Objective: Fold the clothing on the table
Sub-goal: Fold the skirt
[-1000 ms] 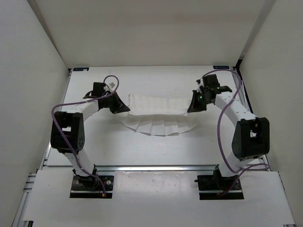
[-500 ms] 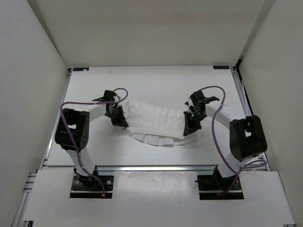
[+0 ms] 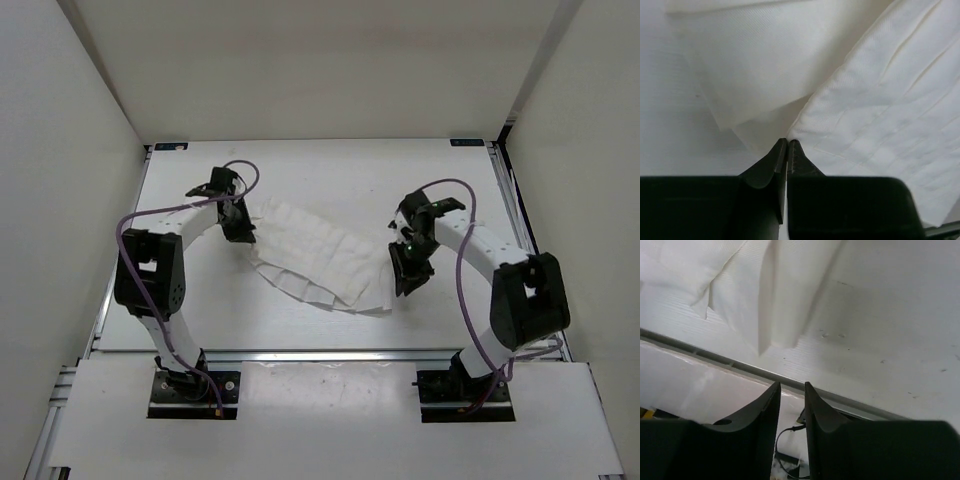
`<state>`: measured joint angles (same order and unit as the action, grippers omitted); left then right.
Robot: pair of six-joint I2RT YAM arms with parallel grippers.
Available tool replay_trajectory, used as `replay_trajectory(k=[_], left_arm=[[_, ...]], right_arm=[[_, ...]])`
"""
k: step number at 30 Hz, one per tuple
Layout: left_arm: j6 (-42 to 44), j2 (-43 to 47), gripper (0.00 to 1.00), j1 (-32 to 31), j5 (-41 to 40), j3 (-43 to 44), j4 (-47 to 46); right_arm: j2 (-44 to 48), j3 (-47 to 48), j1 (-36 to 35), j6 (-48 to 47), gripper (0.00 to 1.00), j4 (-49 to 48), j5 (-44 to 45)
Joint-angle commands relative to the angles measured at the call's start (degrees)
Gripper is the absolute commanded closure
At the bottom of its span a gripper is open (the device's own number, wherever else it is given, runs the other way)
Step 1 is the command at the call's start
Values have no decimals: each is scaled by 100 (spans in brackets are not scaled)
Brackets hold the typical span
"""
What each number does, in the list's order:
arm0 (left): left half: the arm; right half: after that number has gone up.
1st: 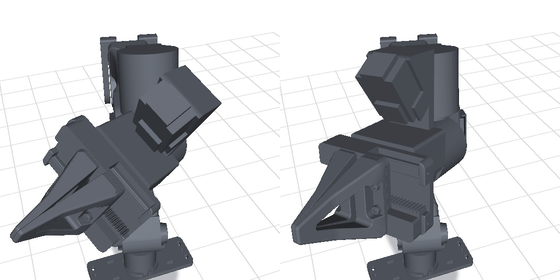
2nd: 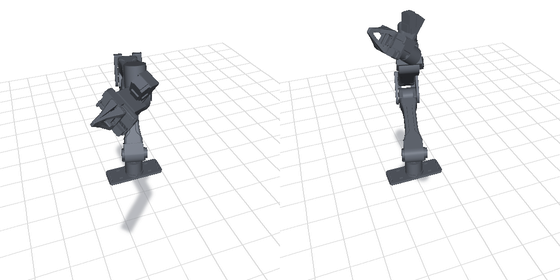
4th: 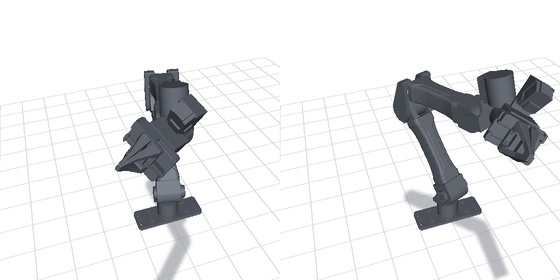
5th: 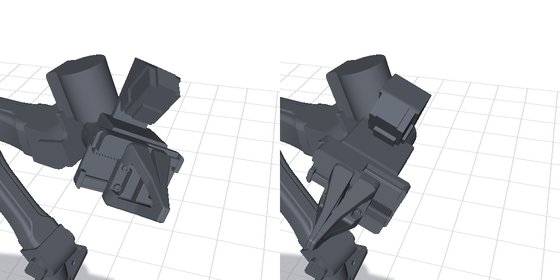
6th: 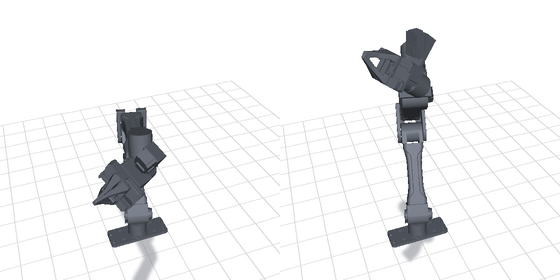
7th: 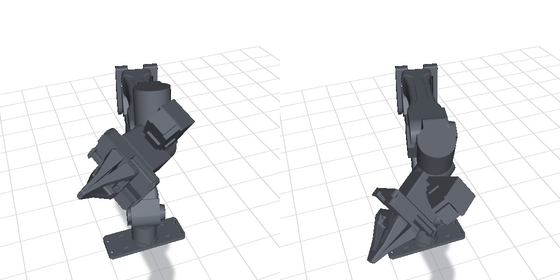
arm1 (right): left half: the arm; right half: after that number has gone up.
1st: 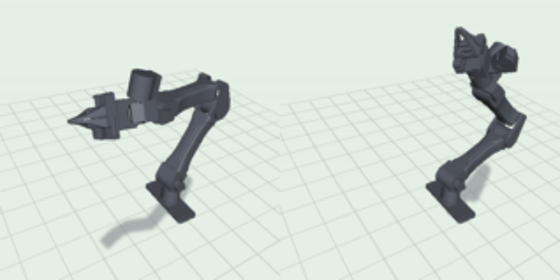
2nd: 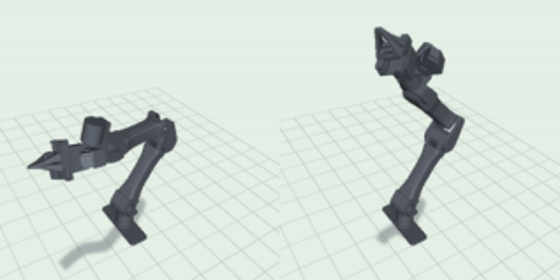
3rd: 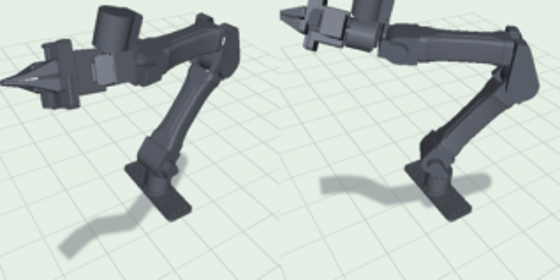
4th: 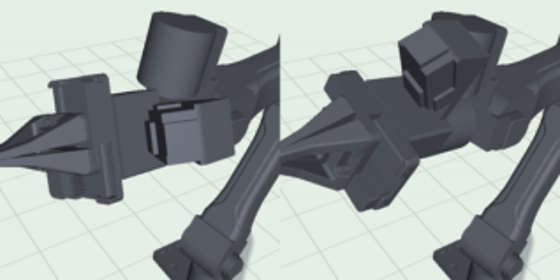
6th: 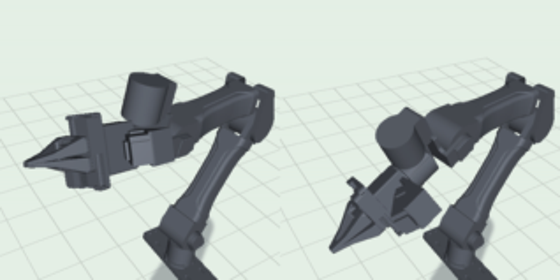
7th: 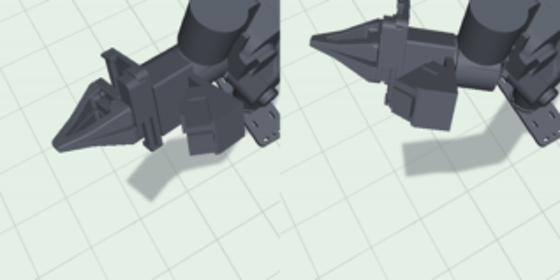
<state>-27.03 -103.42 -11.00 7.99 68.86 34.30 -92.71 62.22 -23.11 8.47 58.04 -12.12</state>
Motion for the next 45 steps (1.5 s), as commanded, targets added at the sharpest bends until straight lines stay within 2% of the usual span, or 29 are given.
replay_trajectory(k=[1,3,5,7,8,12,14,15,16,17,20,24,26,30,33,35,37,41,45], left_arm=[[-48,585,86,99,-263,574,76],[-40,717,76,107,-280,830,225],[-83,918,62,28,-368,901,139],[-171,1173,55,-68,-491,849,-116],[-198,1296,52,-129,-613,796,-169],[196,1035,52,-367,-974,1330,67],[522,728,54,-524,-1036,1515,111],[610,631,54,-586,-1027,1508,51],[802,560,54,-674,-1201,1621,59],[882,394,55,-779,-1525,1691,68],[1436,60,54,-1061,-2587,1903,24],[1735,-406,57,-1088,-3811,2079,-116],[1824,-687,58,-974,-3954,2219,-265],[1587,-1065,58,-614,-3533,2526,-389],[1612,-1558,69,-552,-3882,3044,-389],[1648,-1944,90,-543,-4076,3308,-302],[1578,-2199,97,-508,-4165,3511,-162],[1516,-2569,99,-640,-4551,3731,164],[1314,-2596,100,-701,-4332,3390,357]], right_arm=[[647,554,158,66,68,428,44],[753,668,167,224,68,270,16],[798,809,202,313,68,-63,-71],[615,958,280,374,68,-231,-194],[474,1037,290,418,69,-310,-194],[227,855,377,629,66,-810,-377],[235,609,526,717,56,-1126,-684],[244,442,571,813,36,-1285,-826],[236,388,632,832,27,-1356,-853],[192,301,711,910,22,-1418,-897],[200,116,686,998,21,-1602,-933],[183,1,651,1025,21,-1594,-898],[244,-113,633,1052,20,-1568,-1029],[323,-306,651,1078,21,-1559,-1205],[411,-447,703,1087,24,-1463,-1328],[394,-491,703,1139,25,-1366,-1319],[394,-500,720,1069,24,-1252,-1301],[446,-526,869,1017,23,-1199,-1398],[631,-693,1177,1034,23,-1497,-1810]])
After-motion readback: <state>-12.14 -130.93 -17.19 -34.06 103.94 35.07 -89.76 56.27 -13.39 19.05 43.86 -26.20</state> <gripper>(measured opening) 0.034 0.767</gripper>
